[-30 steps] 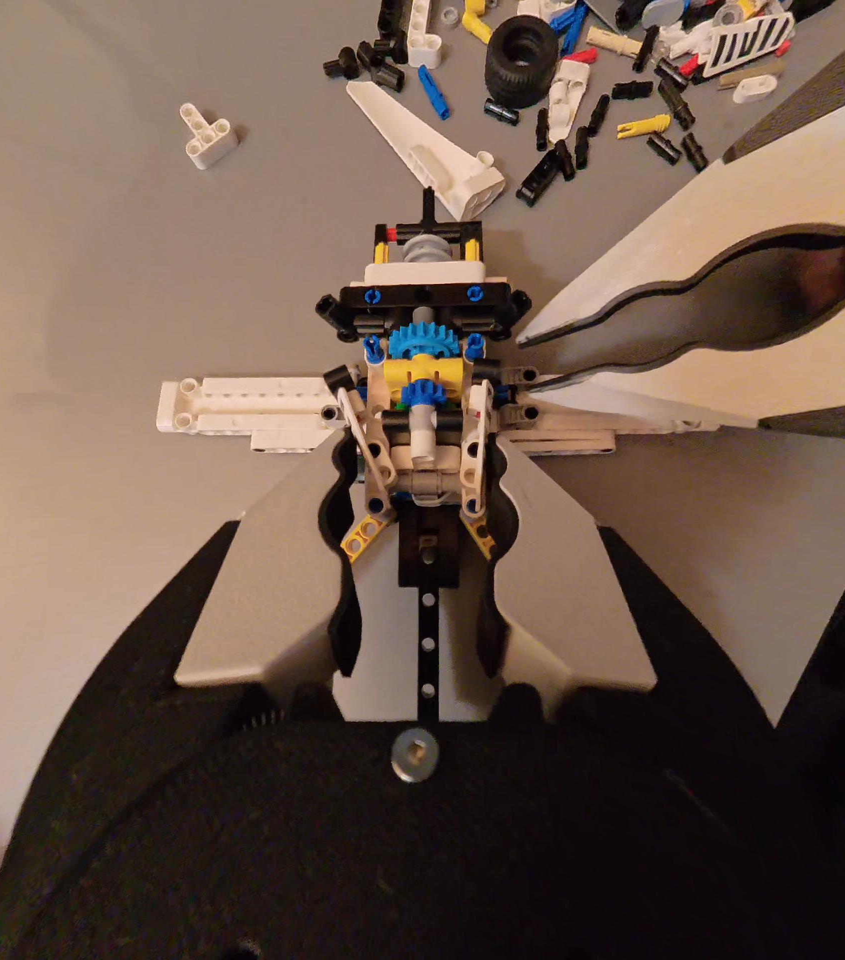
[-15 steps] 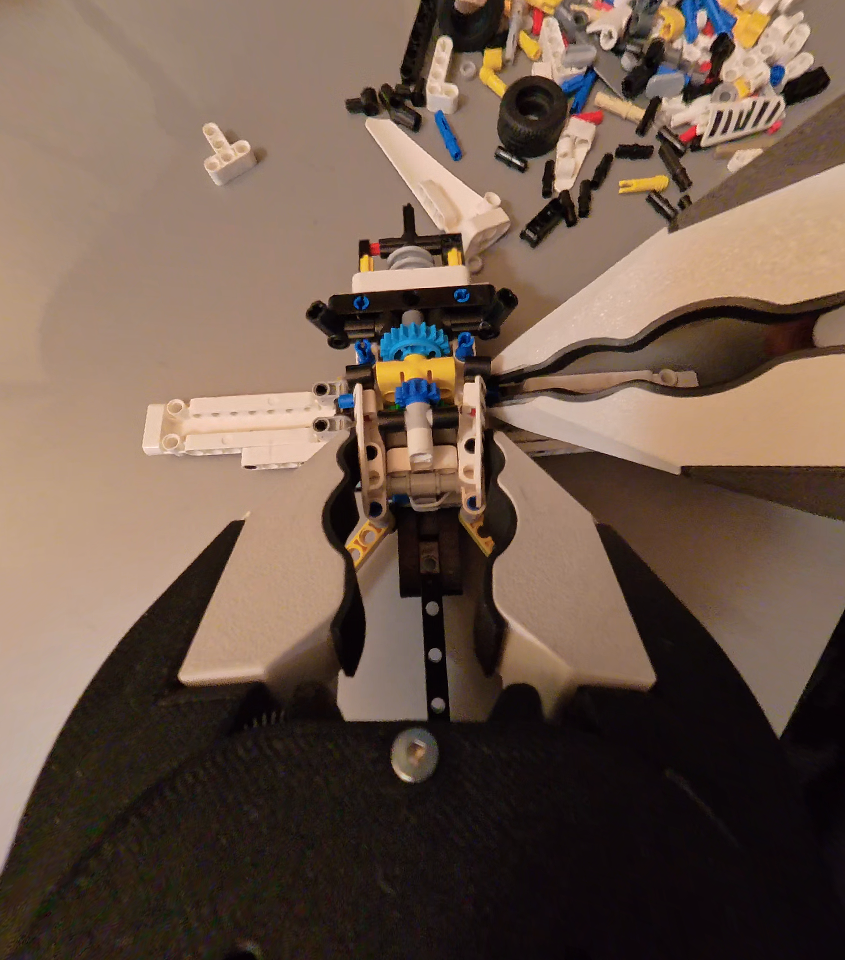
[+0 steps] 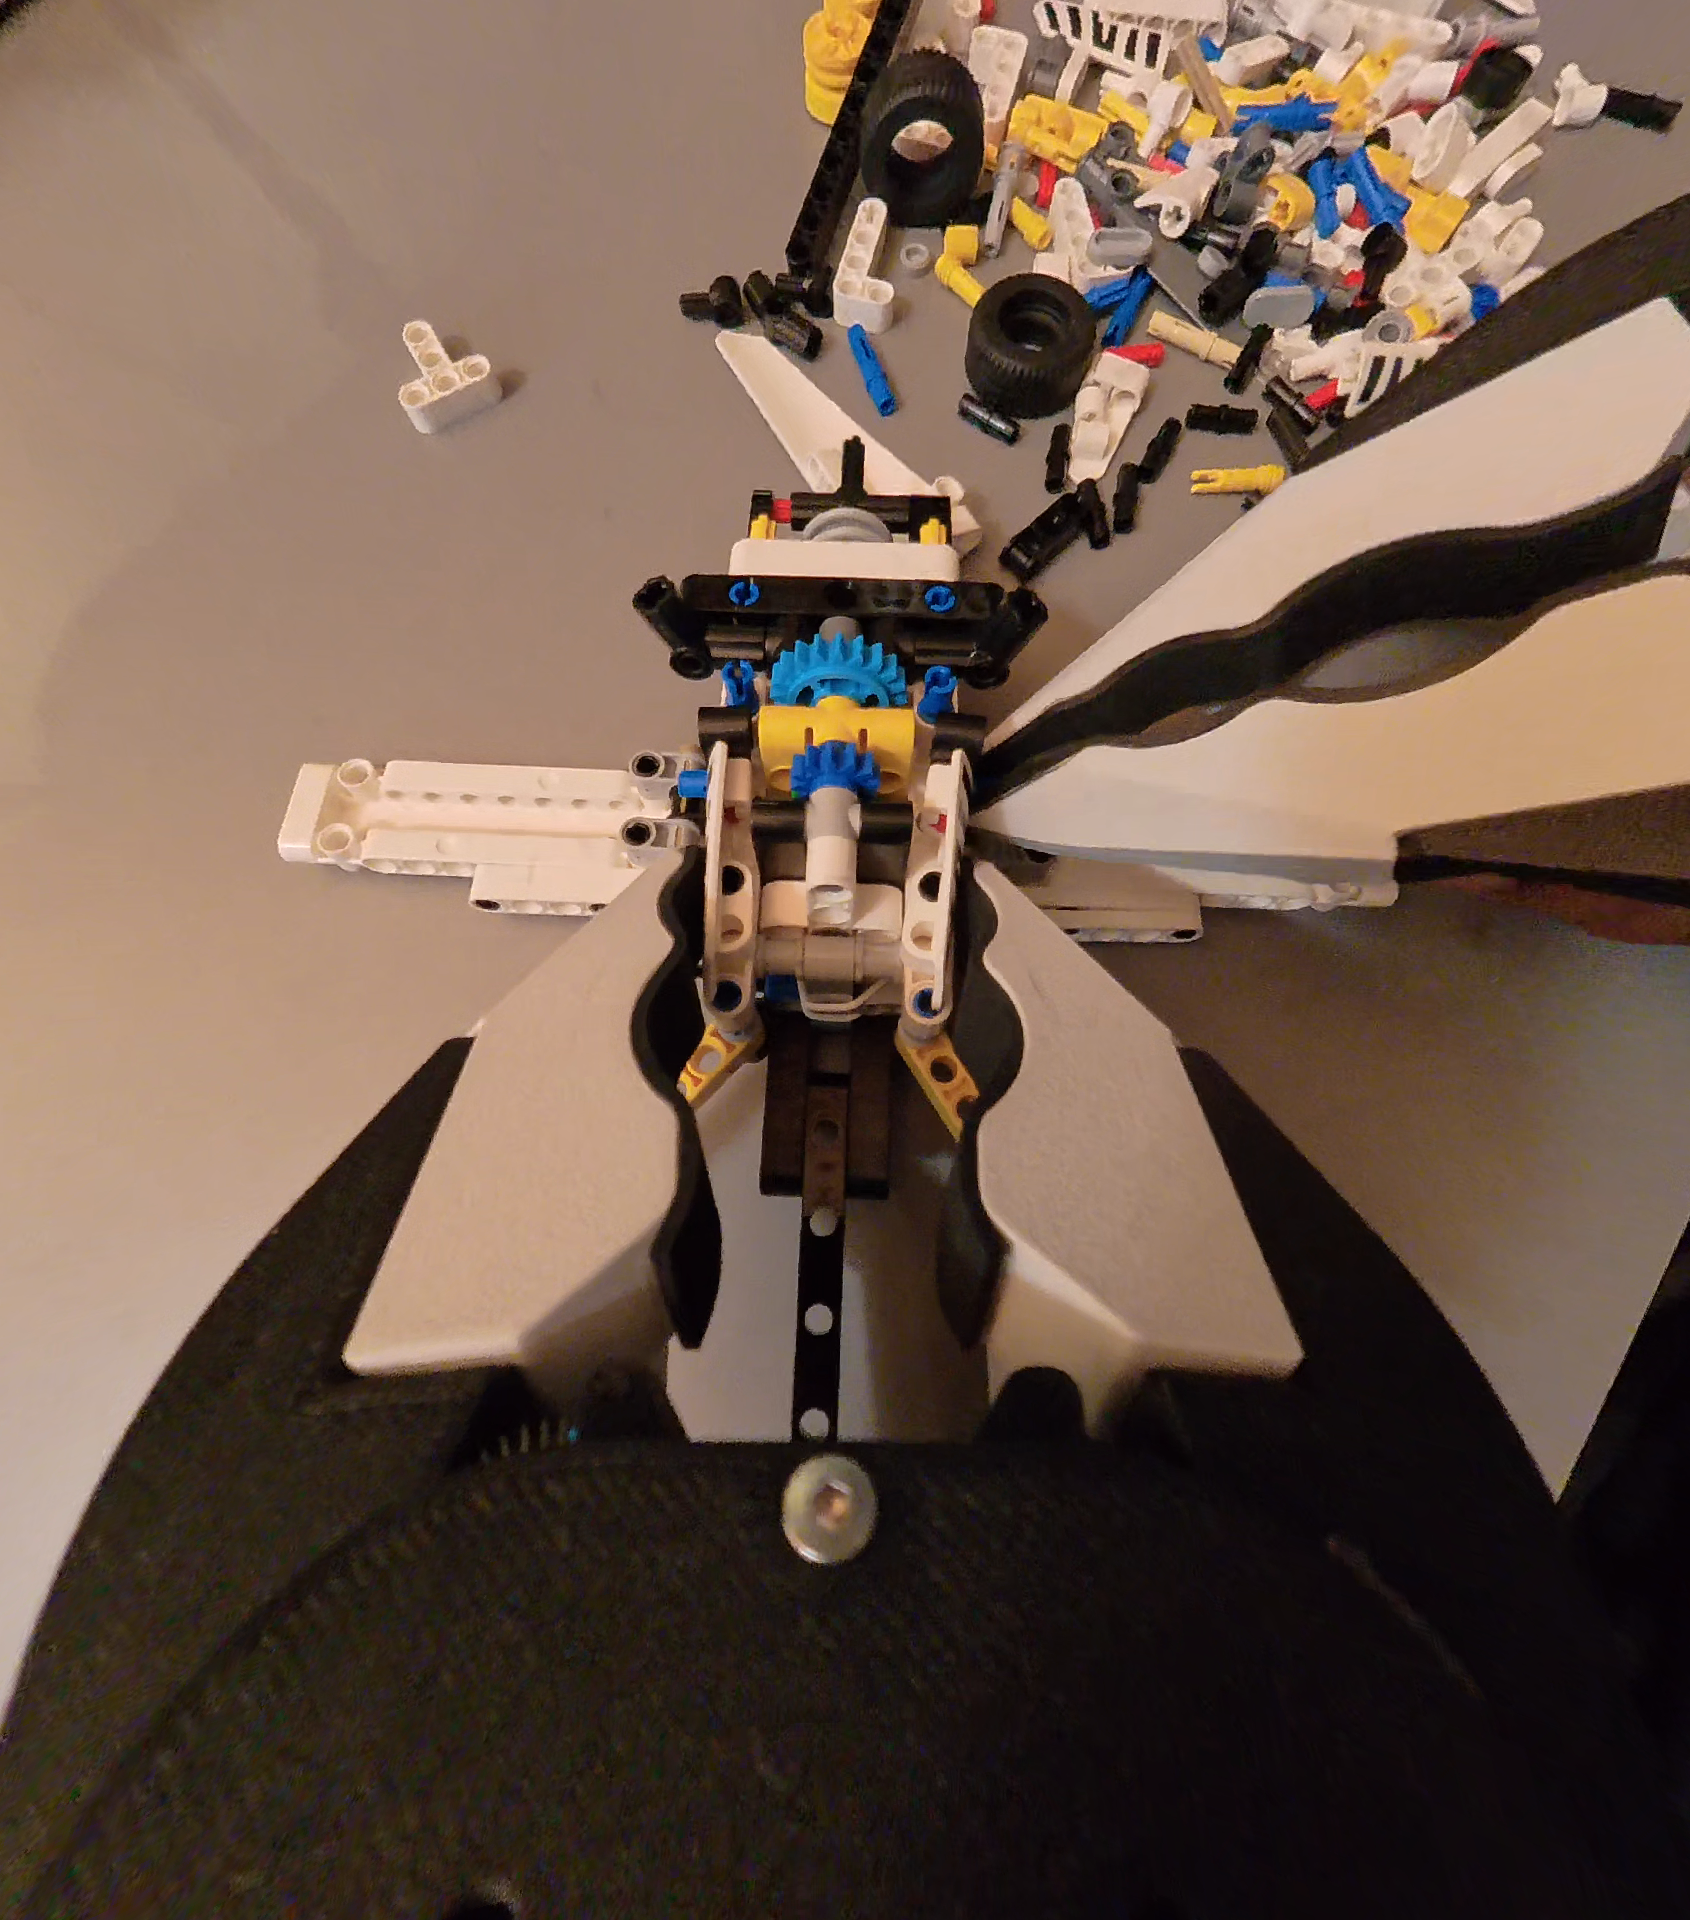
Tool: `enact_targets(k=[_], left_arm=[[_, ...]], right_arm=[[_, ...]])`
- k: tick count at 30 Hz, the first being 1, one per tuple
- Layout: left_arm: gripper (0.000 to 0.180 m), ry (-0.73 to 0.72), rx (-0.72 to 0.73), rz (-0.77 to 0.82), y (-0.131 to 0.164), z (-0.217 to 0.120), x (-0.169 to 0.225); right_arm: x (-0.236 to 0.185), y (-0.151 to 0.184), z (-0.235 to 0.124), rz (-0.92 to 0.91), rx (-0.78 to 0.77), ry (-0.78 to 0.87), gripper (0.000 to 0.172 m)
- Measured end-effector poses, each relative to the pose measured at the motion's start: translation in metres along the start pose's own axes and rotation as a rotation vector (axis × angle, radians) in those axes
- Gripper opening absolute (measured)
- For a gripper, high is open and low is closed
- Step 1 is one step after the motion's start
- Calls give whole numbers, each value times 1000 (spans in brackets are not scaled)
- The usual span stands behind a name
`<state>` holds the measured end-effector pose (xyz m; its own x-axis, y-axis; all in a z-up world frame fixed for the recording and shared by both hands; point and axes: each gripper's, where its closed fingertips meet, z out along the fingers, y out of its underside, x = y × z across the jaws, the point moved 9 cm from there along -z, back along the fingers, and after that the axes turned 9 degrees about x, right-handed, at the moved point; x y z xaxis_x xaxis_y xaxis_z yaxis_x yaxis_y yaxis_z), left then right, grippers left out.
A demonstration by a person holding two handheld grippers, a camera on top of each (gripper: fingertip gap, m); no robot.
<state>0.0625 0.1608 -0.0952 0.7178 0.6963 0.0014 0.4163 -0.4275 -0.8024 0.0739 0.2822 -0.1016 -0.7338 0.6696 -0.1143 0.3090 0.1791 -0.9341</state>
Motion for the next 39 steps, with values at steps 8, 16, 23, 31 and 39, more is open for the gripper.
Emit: enact_targets(k=[8, 16, 23, 31, 39], left_arm=[[47, -7, 14, -18, 0, 1, 5], [47, -2, 33, -22, -2, 4, 10], [47, -4, 41, -37, -1, 4, 13], [47, 13, 55, -53, -2, 5, 15], [46, -77, 43, -114, 5, -7, -9]], right_arm=[[-11, 3, -4, -226, -9, 105, 2], [-5, 5, -11, -126, -9, 90, 1], [-15, 9, -14, -329, -12, 173, 1], [4, 9, -23, 8, 7, 18, 0], [-4, 8, -37, -68, 90, 40, 0]])
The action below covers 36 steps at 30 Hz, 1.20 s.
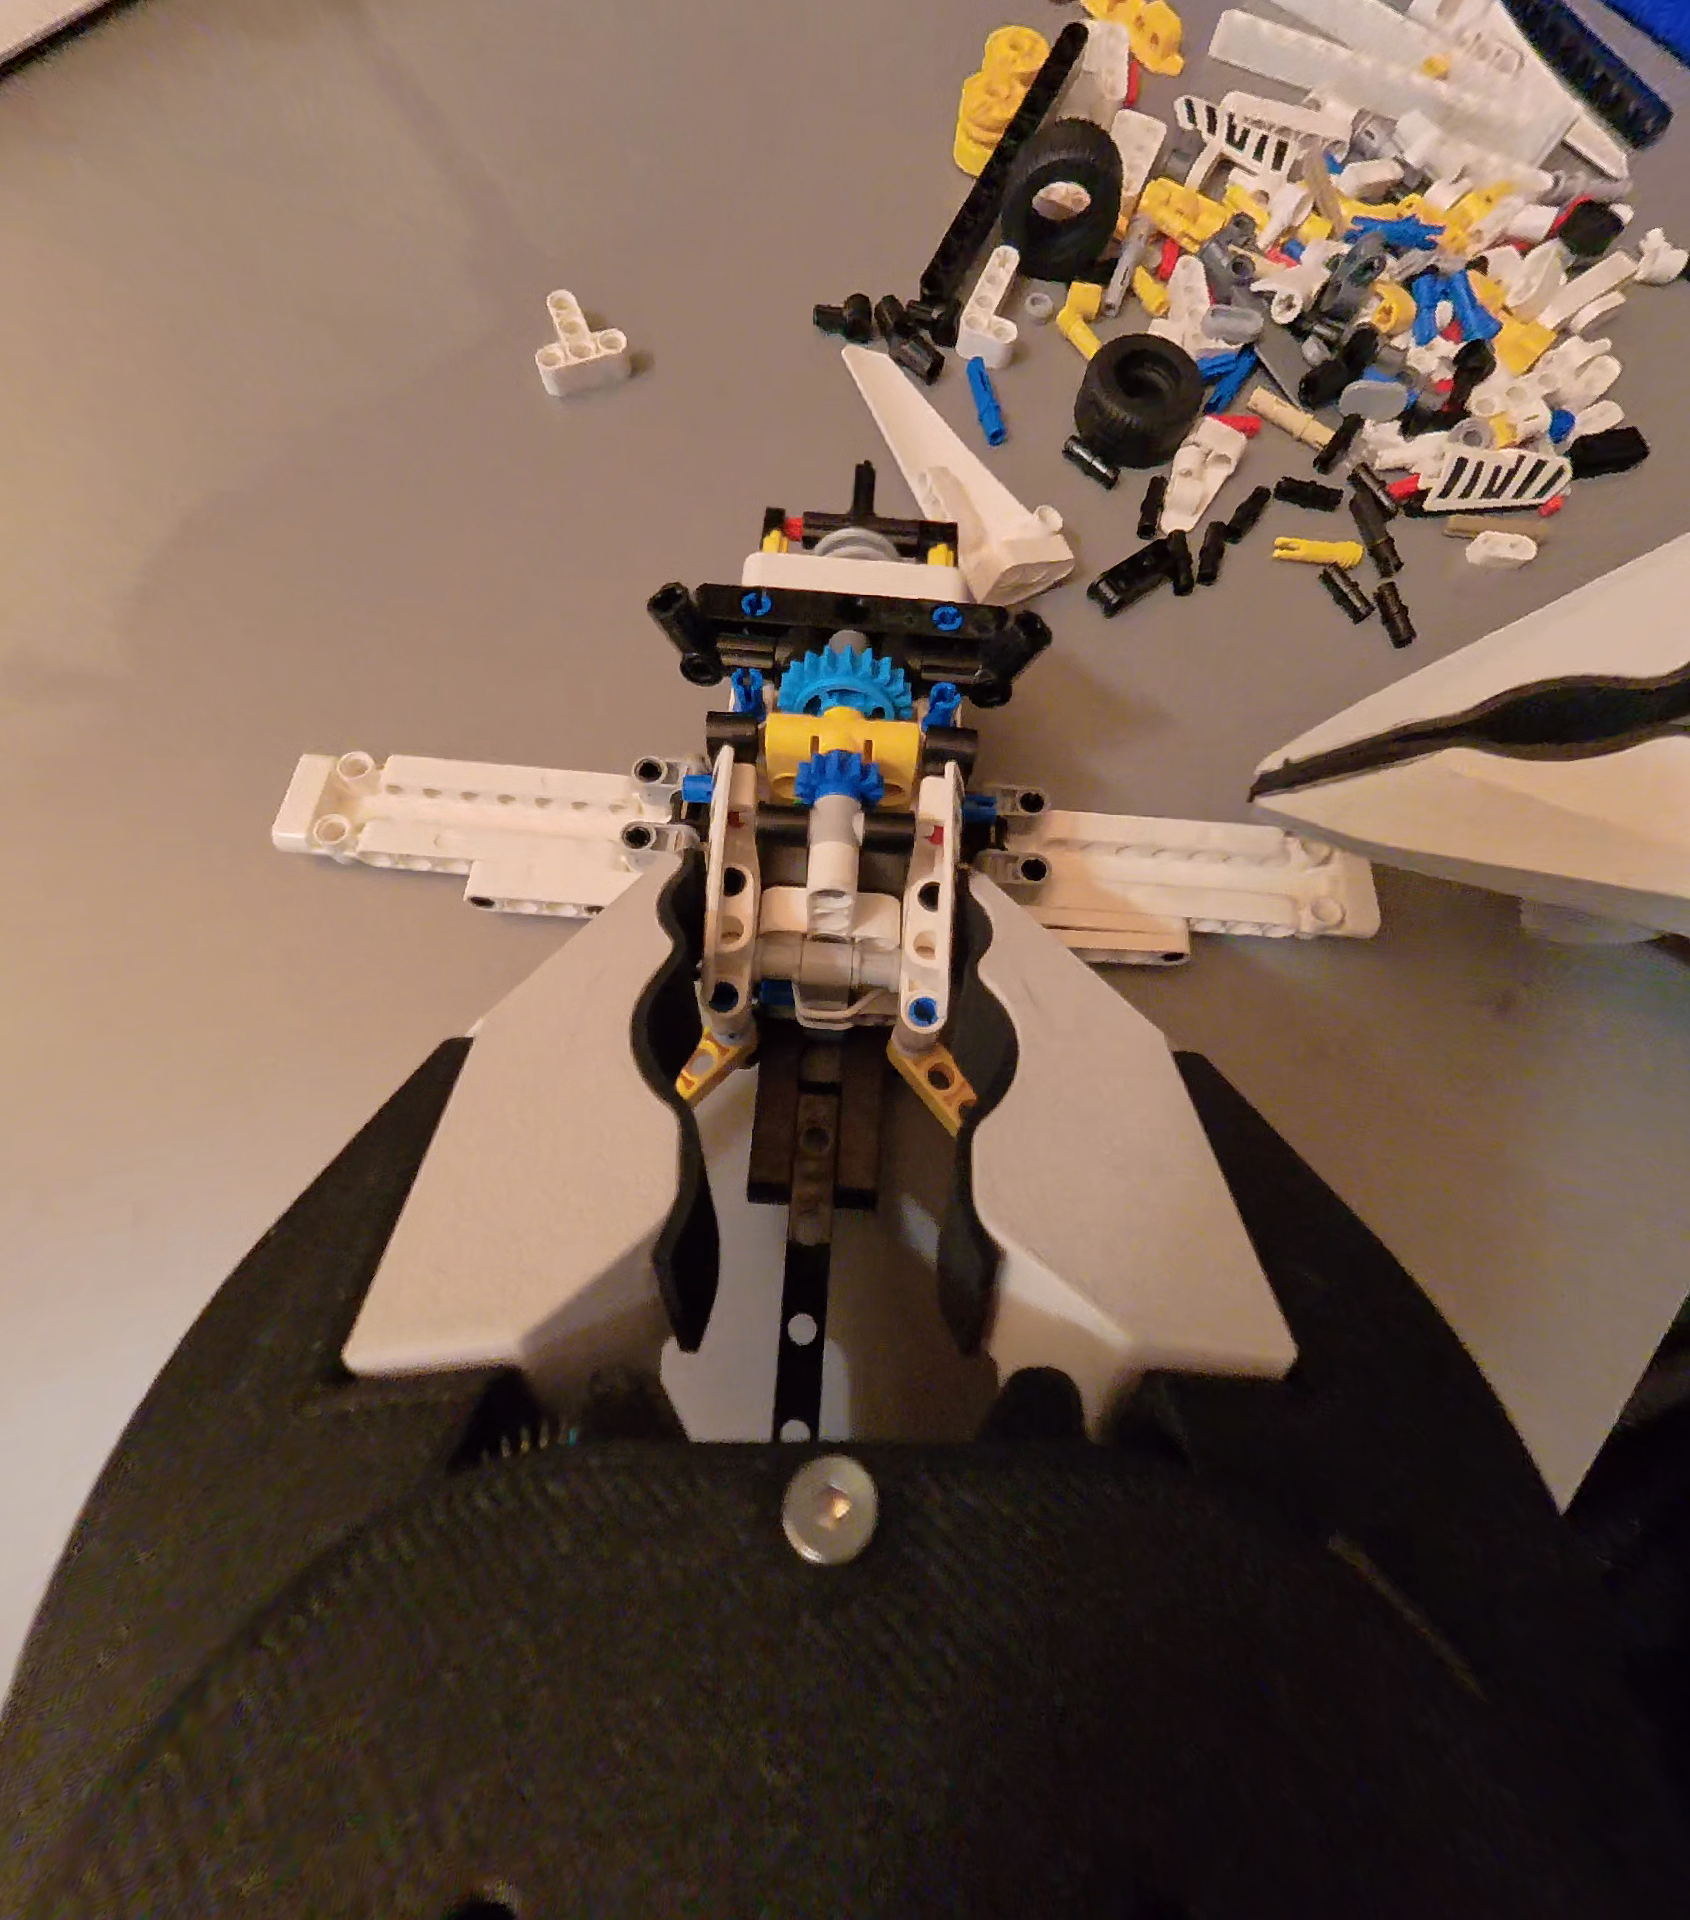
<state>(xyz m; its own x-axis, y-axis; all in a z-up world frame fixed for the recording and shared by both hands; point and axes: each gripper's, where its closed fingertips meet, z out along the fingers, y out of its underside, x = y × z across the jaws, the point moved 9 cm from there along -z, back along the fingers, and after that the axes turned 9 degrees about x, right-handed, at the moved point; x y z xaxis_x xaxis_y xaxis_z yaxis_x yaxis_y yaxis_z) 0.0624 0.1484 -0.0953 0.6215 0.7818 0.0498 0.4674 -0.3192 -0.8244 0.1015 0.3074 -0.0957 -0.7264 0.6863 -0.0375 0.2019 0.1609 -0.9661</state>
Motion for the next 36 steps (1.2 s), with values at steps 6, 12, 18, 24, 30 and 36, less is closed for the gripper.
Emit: enact_targets(k=[6, 12, 18, 24, 30, 36], left_arm=[[68, 160, 29, -165, -6, -18, -1], [62, 191, 130, -273, 4, -50, -36], [54, 234, 37, -251, 27, -45, -35], [48, 256, 16, -237, 30, -49, -29], [50, 288, -64, -226, 31, -55, -17], [43, 461, -93, -252, 30, -63, 6]], right_arm=[[-5, 4, 7, -47, -72, -24, 0], [-14, 6, 10, -153, -102, -5, 0], [-14, 7, 14, -170, -122, 3, 0], [-14, 11, 20, -180, -186, 12, 0], [-12, 13, 24, -188, -219, 30, 0], [-1, 7, 18, -31, -151, -24, 0]])
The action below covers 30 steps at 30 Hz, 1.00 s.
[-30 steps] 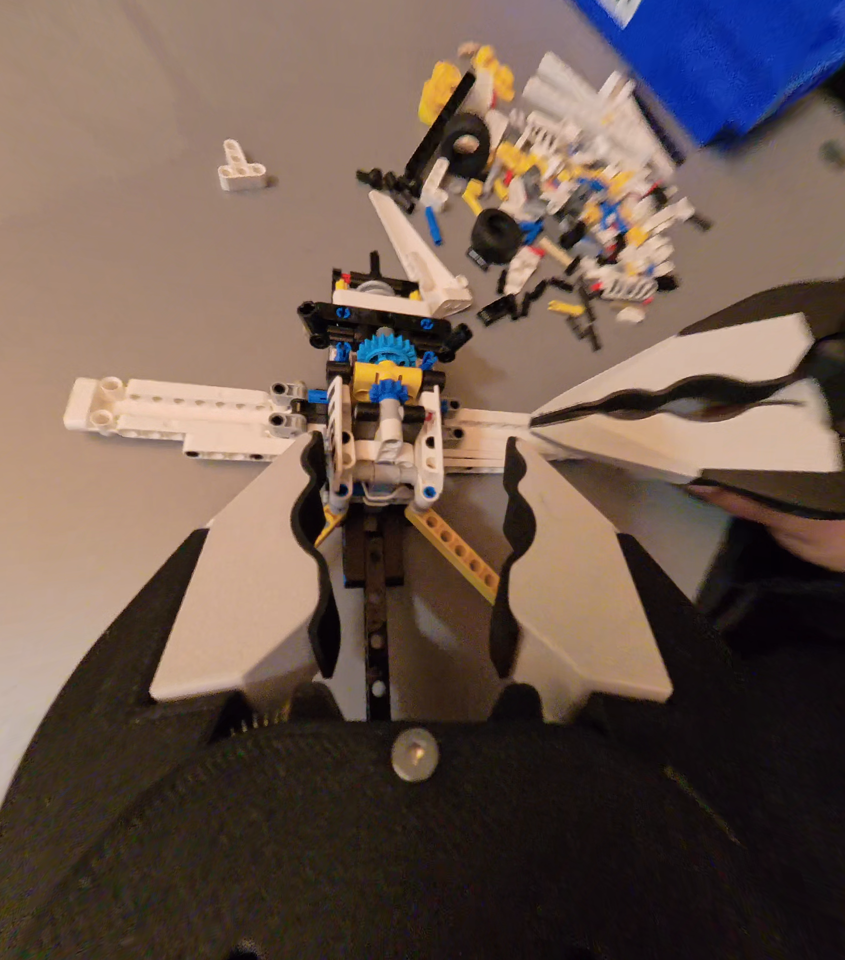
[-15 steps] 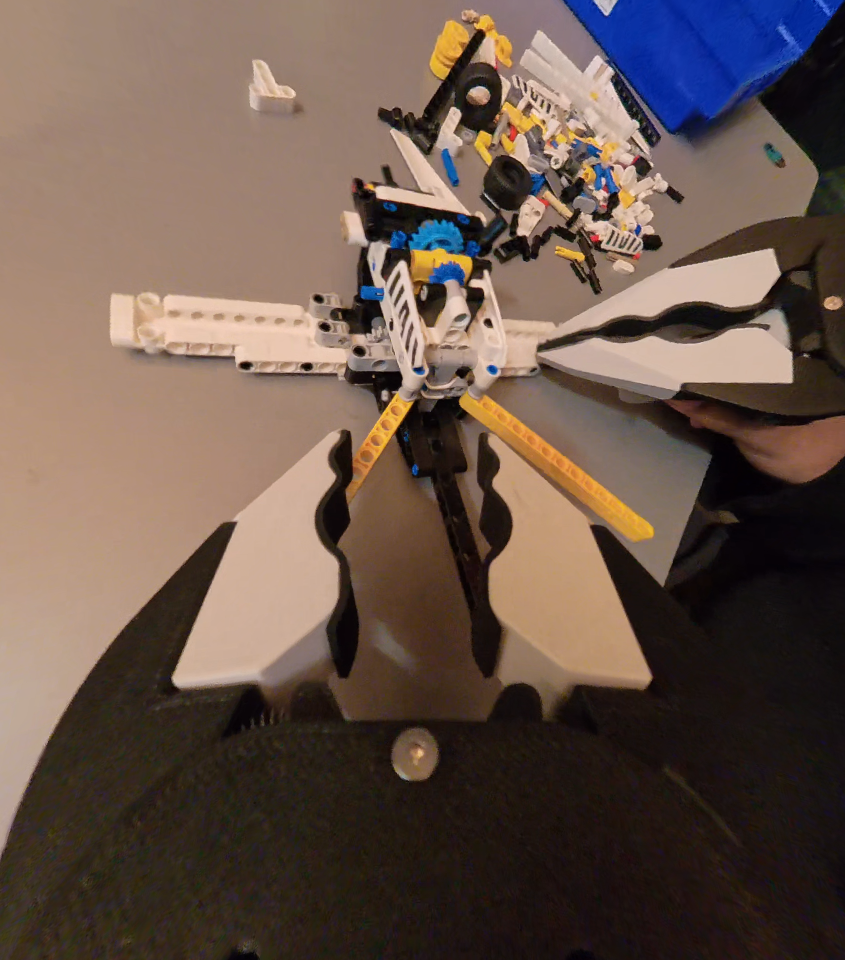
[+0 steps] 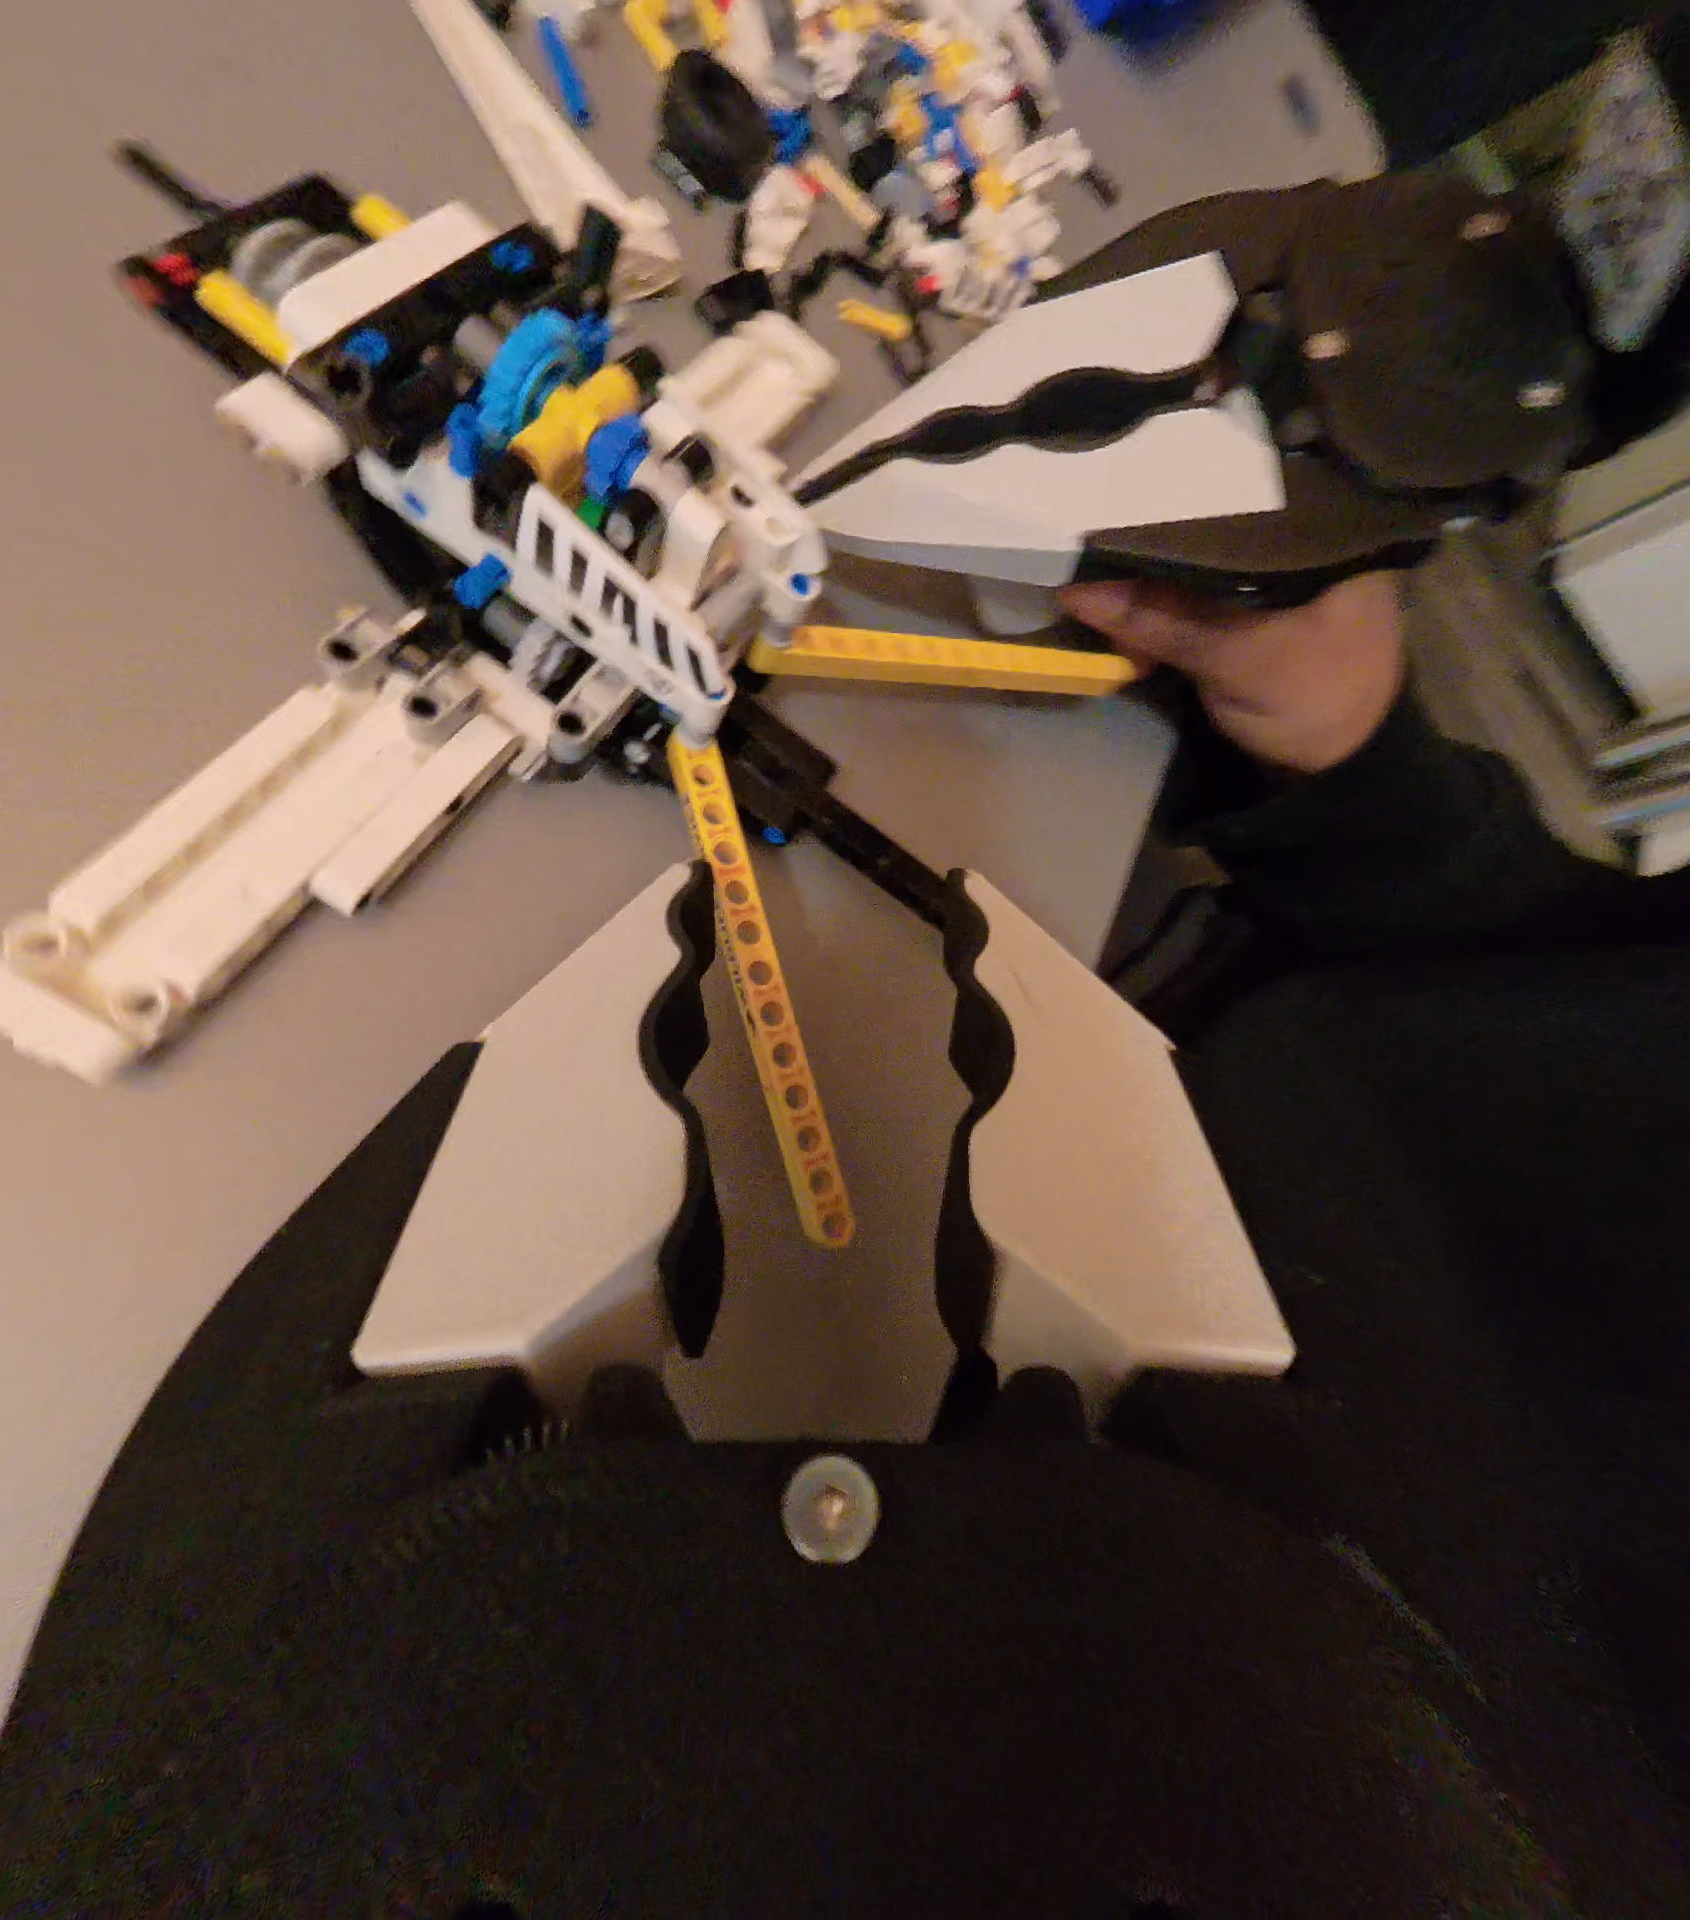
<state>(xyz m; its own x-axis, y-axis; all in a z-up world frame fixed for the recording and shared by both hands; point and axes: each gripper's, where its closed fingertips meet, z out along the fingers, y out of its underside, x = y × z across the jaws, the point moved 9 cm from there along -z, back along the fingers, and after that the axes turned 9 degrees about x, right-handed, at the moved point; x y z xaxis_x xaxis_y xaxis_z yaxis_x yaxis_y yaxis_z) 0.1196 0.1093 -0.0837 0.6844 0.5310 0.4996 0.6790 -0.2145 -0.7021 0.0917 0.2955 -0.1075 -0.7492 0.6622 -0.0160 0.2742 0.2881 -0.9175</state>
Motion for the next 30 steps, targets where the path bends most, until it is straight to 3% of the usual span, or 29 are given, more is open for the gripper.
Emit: enact_targets(k=[3, 5, 12, 18, 30], left_arm=[[41, 128, 57, -49, 0, -6, 10], [40, 134, 100, -63, -2, -16, 7], [40, -207, 273, -19, -1, -58, -44], [40, -375, 256, 105, 10, -49, -65], [40, -312, 255, 94, 14, -36, -68]], right_arm=[[5, -1, -2, 72, 18, -42, 0], [6, -1, -3, 88, 35, -59, 0], [9, -6, -17, 116, 170, -93, 0], [10, -9, -27, 130, 263, -113, 0], [12, -12, -29, 125, 319, -154, 0]])
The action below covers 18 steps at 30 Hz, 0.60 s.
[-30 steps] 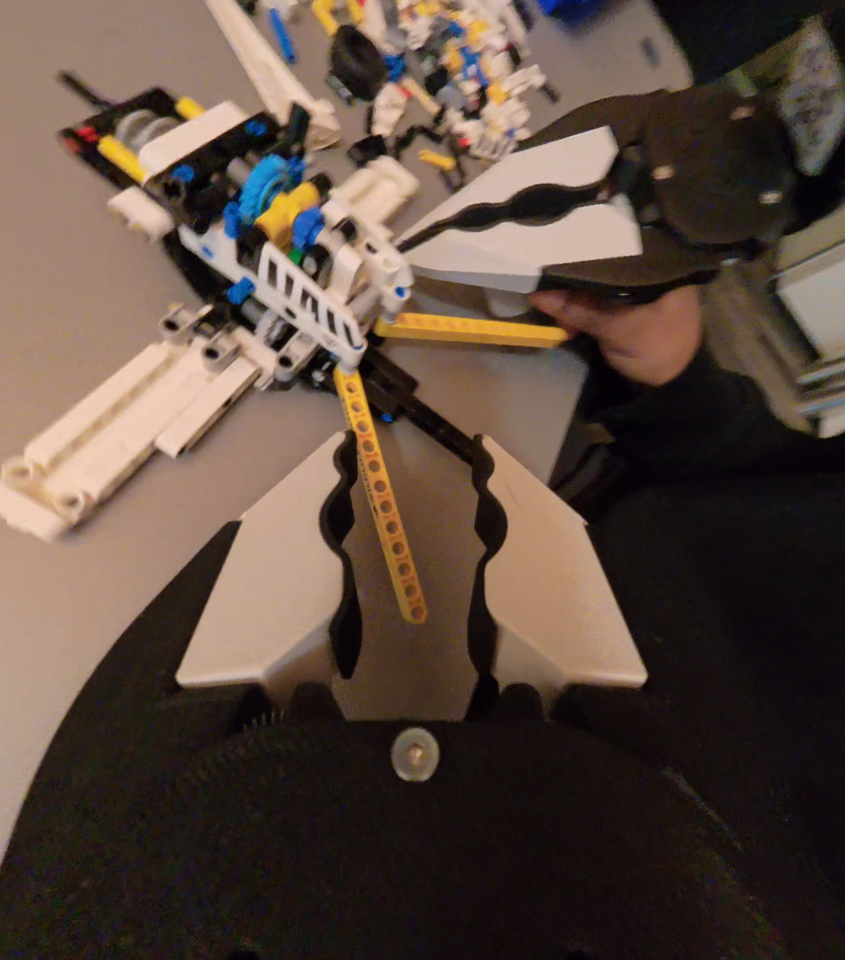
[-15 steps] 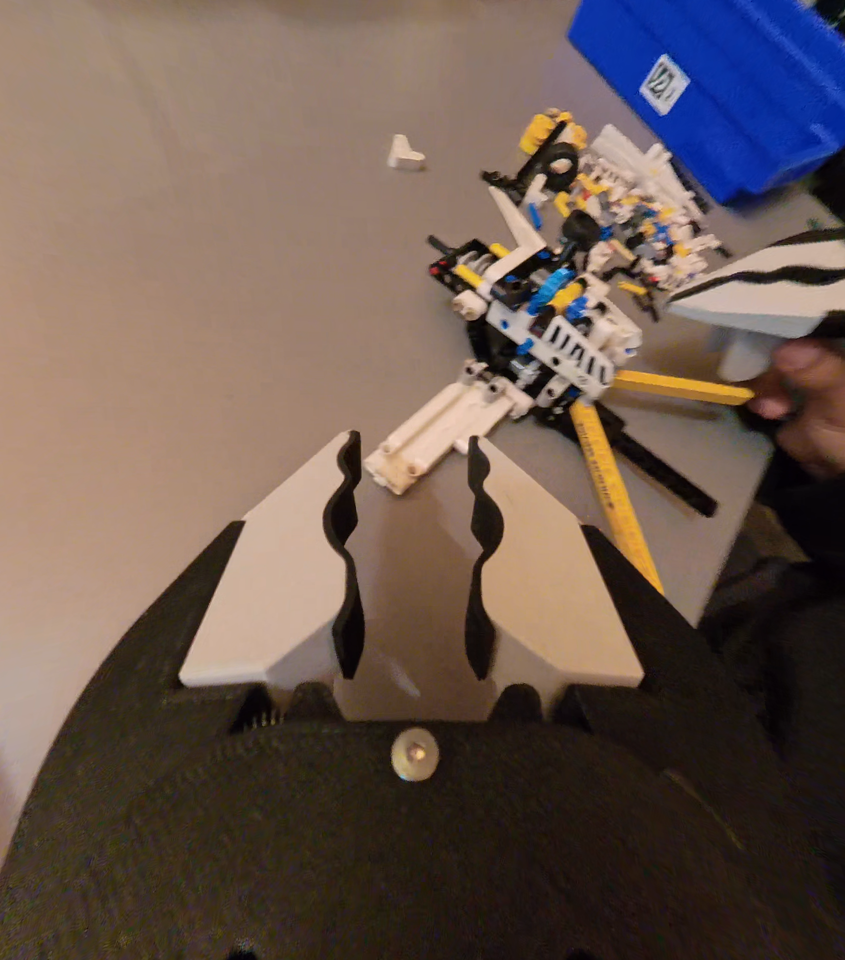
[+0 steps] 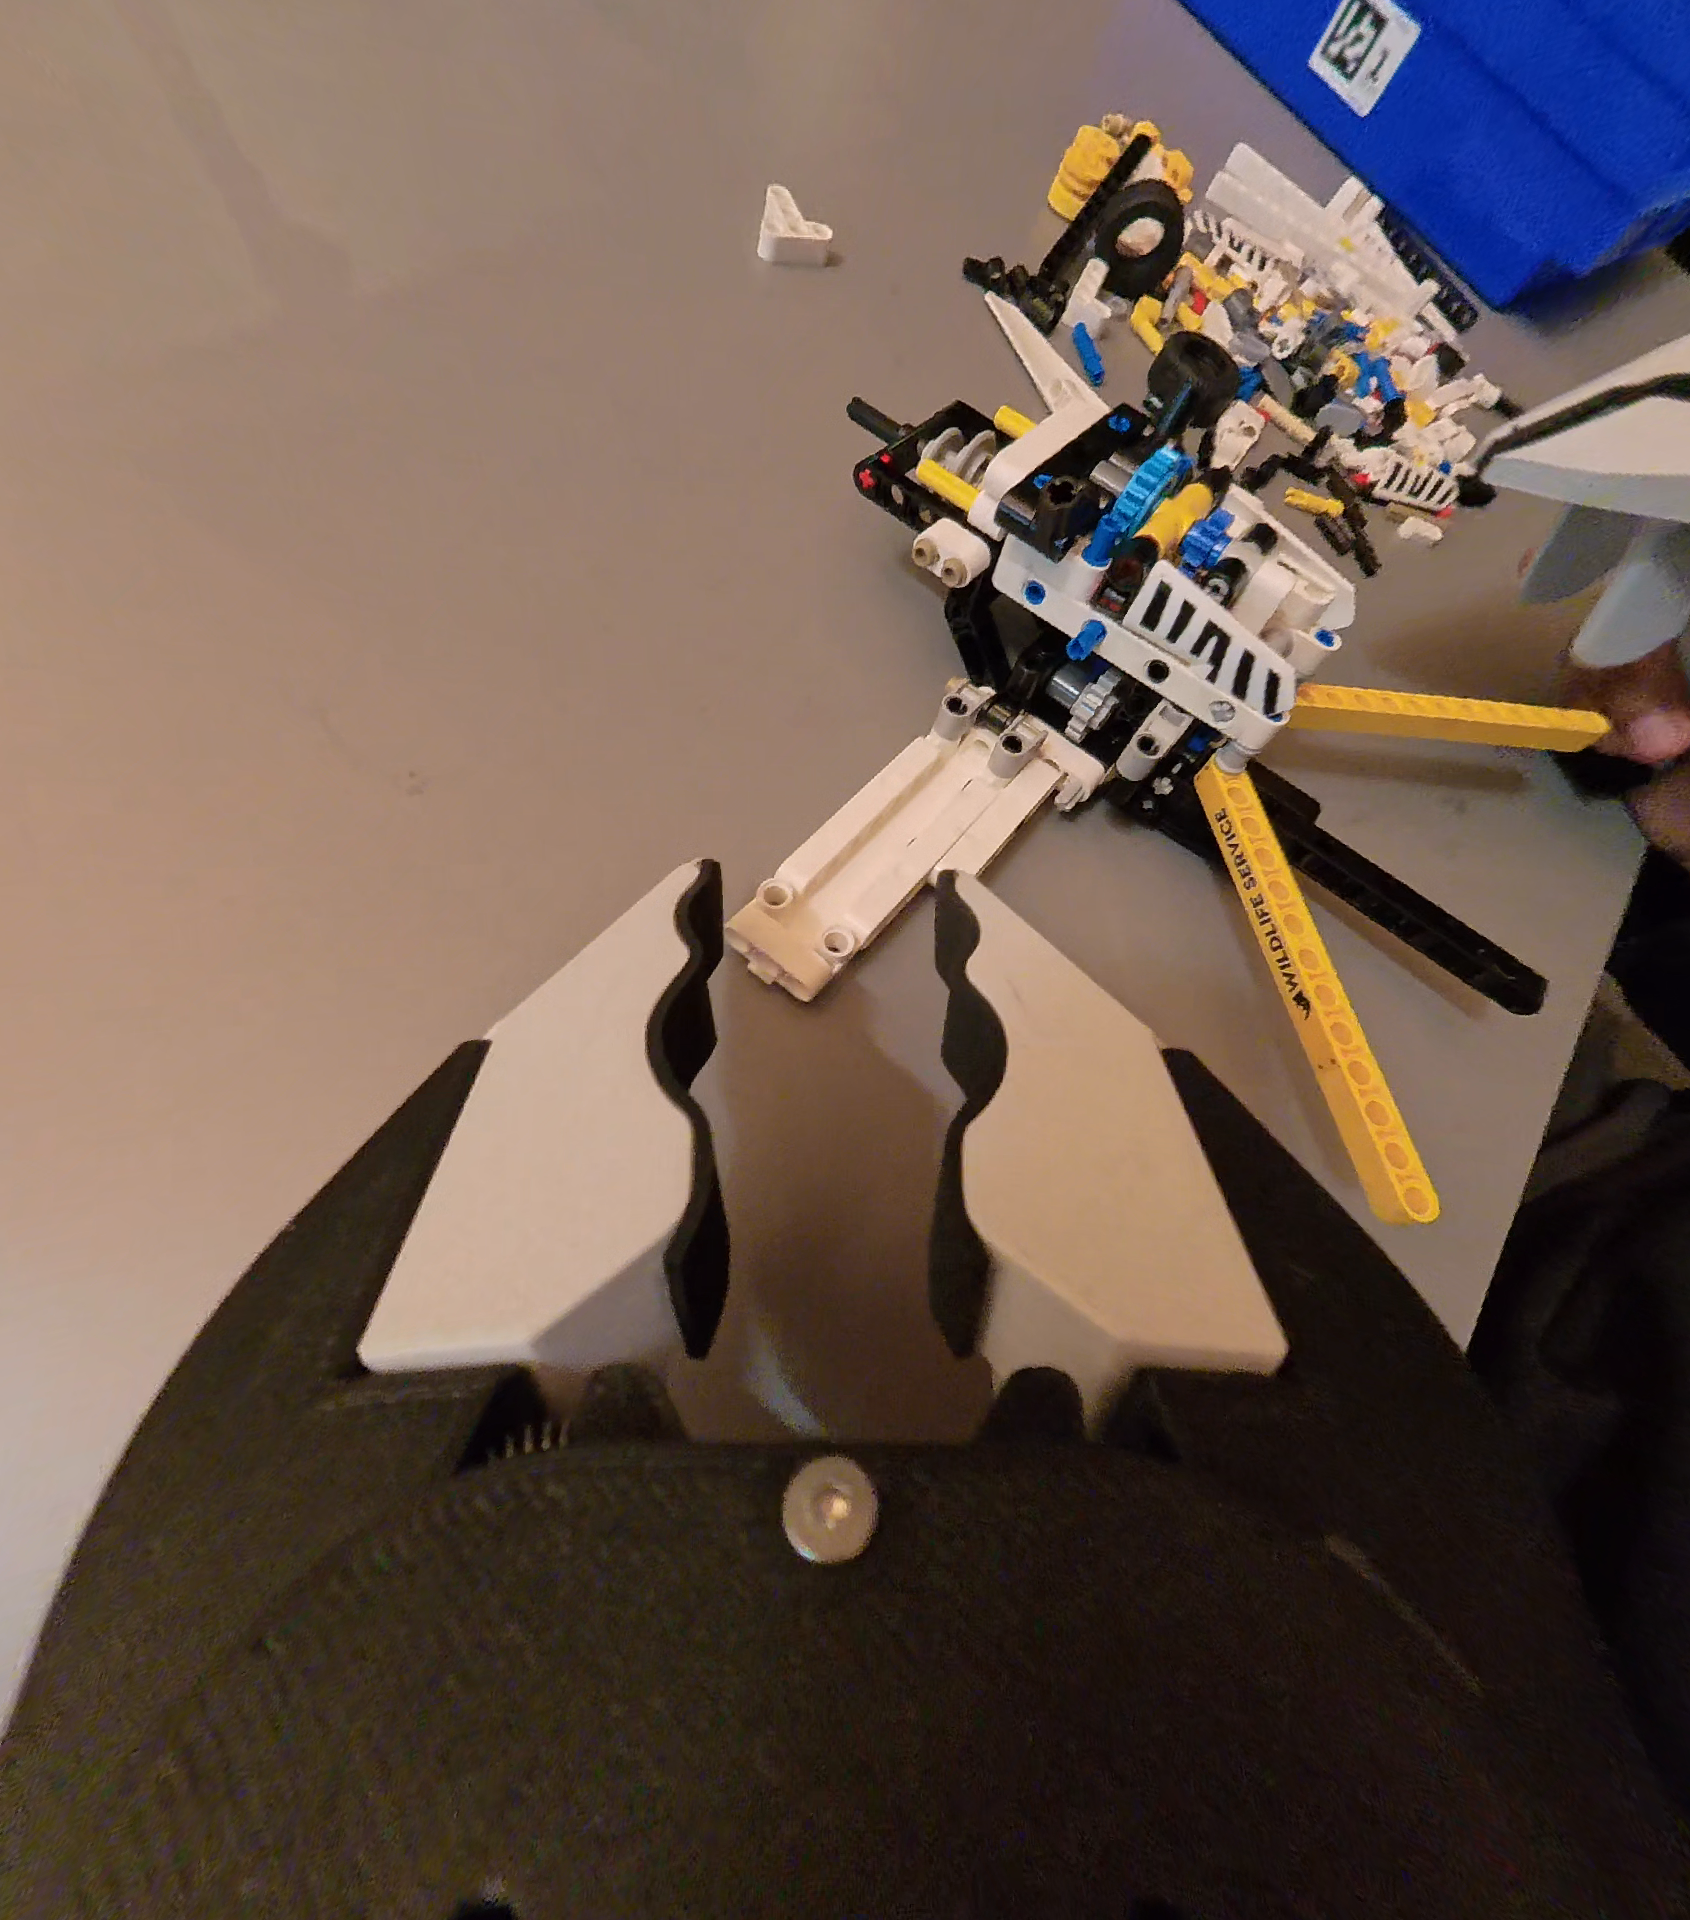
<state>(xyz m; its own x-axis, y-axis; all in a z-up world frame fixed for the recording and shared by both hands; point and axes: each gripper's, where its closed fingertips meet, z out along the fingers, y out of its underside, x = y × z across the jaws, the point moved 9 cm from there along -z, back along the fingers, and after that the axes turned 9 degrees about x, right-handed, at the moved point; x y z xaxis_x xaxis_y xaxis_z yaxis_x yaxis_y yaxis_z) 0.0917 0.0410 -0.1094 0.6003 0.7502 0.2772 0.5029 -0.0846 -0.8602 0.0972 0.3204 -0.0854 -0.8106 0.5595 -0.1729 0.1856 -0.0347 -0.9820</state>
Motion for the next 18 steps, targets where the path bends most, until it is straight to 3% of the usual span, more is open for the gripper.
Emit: enact_targets(k=[18], left_arm=[[36, 85, 0, -62, 0, 4, -1]], right_arm=[[20, -8, 0, 156, 134, -72, 0]])
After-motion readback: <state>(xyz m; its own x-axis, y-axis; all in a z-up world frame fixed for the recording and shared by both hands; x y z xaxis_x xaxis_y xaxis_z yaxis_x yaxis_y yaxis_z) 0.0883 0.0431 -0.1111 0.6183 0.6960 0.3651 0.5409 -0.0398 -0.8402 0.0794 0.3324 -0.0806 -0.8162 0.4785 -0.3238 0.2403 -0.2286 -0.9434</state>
